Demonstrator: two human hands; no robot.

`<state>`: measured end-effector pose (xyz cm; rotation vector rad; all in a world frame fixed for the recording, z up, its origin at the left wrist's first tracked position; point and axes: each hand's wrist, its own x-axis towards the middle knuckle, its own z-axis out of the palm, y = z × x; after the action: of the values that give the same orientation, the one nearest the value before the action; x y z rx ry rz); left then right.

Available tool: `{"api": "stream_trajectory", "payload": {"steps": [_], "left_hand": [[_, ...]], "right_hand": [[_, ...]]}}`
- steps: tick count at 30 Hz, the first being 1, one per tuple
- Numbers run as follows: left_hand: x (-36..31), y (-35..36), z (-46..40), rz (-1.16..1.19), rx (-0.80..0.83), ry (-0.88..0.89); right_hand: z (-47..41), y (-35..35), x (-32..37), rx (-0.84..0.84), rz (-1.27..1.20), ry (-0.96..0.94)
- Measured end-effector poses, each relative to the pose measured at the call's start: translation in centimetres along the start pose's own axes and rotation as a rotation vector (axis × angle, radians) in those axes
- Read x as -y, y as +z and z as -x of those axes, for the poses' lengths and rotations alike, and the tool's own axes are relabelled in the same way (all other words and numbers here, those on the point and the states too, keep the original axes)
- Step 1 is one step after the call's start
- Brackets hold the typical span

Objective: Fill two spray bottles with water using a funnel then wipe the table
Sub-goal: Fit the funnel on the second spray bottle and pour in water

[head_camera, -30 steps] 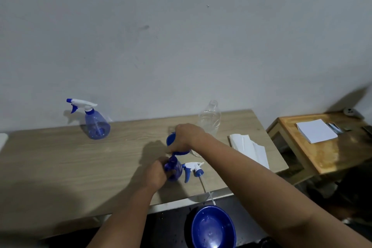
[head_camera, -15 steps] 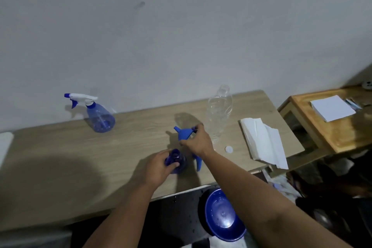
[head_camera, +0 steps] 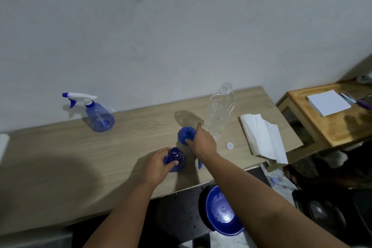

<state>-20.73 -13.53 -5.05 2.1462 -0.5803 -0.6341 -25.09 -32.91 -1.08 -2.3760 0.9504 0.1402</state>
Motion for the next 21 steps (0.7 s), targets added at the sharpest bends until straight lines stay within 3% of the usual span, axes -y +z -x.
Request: {"api": "stream_trajectory", "payload": {"steps": [3, 7, 11, 21], "left_hand": [[-0.3, 0.3, 0.2, 0.047, -0.031, 0.016], [-0.3, 0.7, 0.3, 0.128, -0.063, 0.034], [-0.5, 1.2, 0.4, 0.117, -0.096, 0.047], [-0.6, 1.2, 0.8, 0.166, -0.074, 0.025]], "right_hand": [[1.3, -0.9, -1.3, -0.001, 0.021, -0.008], [2.2, -1.9, -4.6, 0.017, 0.072, 0.115], [2.1, -1.5, -7.2, 0.197, 0.157, 0.232], [0.5, -3.3, -5.9, 0.267, 0.24, 0.061]]}}
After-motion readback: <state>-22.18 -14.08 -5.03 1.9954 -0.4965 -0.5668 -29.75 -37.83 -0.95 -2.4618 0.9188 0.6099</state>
